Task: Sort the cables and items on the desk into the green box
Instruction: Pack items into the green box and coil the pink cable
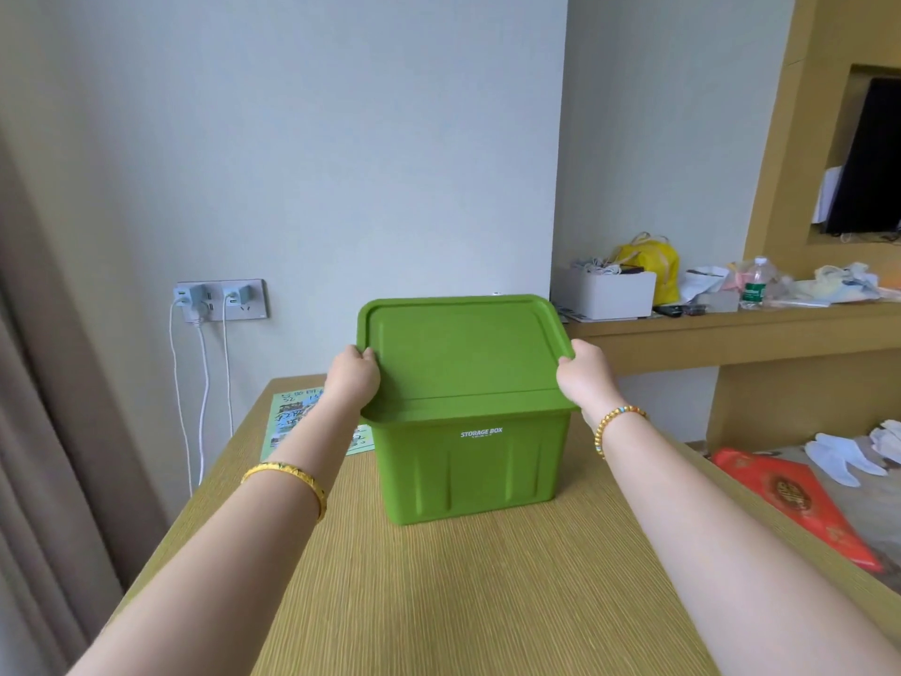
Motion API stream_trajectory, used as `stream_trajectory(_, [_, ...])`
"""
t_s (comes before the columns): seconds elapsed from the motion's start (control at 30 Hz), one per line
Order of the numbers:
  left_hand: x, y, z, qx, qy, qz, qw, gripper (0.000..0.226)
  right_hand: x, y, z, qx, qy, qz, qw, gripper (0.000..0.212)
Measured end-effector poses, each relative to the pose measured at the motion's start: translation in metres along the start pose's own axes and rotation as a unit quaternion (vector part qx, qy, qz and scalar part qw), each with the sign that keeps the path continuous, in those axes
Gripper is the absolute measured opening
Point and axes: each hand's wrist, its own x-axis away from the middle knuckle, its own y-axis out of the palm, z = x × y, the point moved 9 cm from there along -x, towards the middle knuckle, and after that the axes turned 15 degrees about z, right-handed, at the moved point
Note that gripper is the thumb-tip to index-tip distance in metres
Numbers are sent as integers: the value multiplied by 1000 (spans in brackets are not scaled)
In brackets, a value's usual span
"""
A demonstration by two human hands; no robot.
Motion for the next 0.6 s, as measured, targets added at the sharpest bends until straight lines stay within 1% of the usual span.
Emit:
stream_trajectory(0.17, [-8, 11, -24, -13, -34, -33, 999, 37, -4, 15, 12, -30, 20, -17, 999, 20])
stream_trajectory(0.27, [-10, 19, -32, 3, -52, -39, 998, 25, -9, 21, 18, -43, 34, -21, 998, 25])
stream_trajectory(0.37, [-11, 25, -34, -4, -55, -49, 997, 32, -12, 27, 25, -14, 46, -43, 998, 36])
stream_trajectory(0.4, [-11, 26, -35, -5, -59, -52, 997, 33, -12, 28, 26, -7, 48, -47, 998, 35])
stream_trajectory(0.47, [-12, 28, -38, -7, -69, -57, 996, 30, -14, 32, 29, -16, 66, -52, 996, 23])
stream_trajectory(0.53, [-11, 30, -43, 16, -94, -67, 993, 24, -12, 34, 36, -37, 107, -51, 992, 28])
stream_trajectory(0.6, [-11, 34, -50, 62, -136, -66, 987, 30, -8, 38, 47, -72, 171, -59, 981, 29])
